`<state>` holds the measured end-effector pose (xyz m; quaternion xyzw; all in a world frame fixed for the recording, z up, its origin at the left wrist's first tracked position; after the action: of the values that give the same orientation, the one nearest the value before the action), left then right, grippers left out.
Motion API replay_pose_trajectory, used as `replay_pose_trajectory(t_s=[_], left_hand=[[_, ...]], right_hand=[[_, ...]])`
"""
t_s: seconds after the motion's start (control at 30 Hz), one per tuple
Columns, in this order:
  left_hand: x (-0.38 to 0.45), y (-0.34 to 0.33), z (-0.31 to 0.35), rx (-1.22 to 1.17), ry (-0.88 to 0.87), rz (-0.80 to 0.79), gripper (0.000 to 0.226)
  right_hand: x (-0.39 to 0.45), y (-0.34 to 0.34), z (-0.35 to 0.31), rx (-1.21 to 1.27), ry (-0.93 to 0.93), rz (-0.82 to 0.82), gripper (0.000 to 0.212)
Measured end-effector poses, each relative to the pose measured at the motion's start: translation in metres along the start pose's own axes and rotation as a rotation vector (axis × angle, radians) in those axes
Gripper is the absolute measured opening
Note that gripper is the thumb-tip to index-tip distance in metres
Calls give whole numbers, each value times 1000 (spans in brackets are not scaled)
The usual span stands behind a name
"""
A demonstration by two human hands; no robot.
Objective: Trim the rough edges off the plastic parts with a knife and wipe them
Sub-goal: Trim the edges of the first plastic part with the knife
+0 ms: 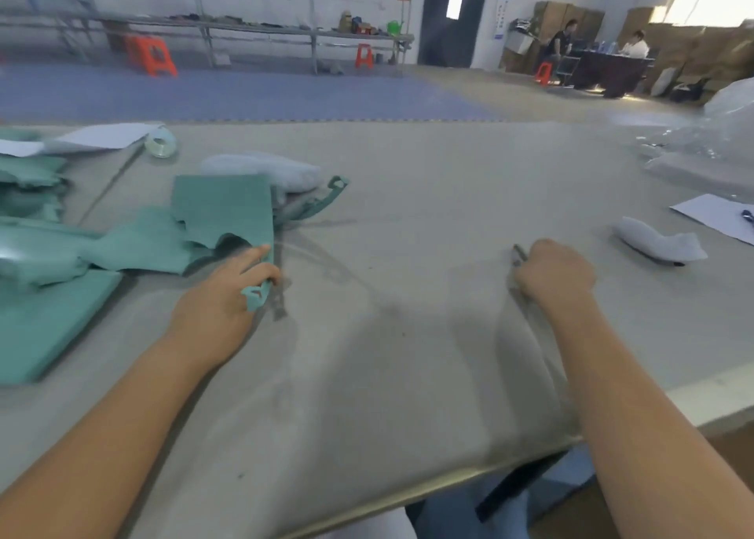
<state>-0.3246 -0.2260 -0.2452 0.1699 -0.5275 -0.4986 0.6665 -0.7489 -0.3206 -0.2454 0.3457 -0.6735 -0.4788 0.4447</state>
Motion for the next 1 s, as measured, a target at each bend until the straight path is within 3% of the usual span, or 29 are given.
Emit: replay_pose_trajectory(t_s=[0.07, 0.2, 0.3, 0.4, 0.5, 0.6, 0.7, 0.77, 0.87, 1.0], left_hand=[[-3, 11, -30, -46, 98, -12, 41], [-10, 32, -53, -275, 199, 35, 41], [-11, 35, -55, -396, 218, 47, 36], [-11, 35, -75, -732, 446, 147, 31], [-15, 28, -98, -1048, 687, 243, 25], [-15, 20, -104, -1196, 793, 260, 22], [-15, 16, -99, -1239, 814, 293, 34], [-16, 15, -101, -1125, 852, 309, 45], [-12, 14, -102, -814, 853, 191, 59], [-7, 6, -97, -1023, 855, 93, 41]], right_hand=[[-10, 1, -40, 92, 49, 15, 13], [-29, 8, -116, 406, 51, 47, 24], [-43, 25, -156, 601, 25, 143, 16], [-62, 42, -187, 1080, 50, 202, 6], [-97, 57, -237, 1453, 256, 131, 20], [-144, 50, -290, 1357, 558, 96, 16], [-164, 10, -326, 1183, 666, -45, 22], [-148, -14, -336, 1141, 604, -140, 17], [-109, -39, -332, 1263, 379, -271, 14], [-82, -50, -312, 1343, 217, -256, 18]])
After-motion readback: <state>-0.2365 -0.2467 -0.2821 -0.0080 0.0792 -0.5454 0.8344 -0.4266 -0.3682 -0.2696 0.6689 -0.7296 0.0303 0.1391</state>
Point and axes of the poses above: each hand's wrist, its own x-axis towards the middle knuckle, its own y-axis out of the back of the hand, z = x × y, the point moved 10 cm from there along x, towards the middle knuckle, and after that the axes turned 5 degrees about z, right-handed, at the moved point
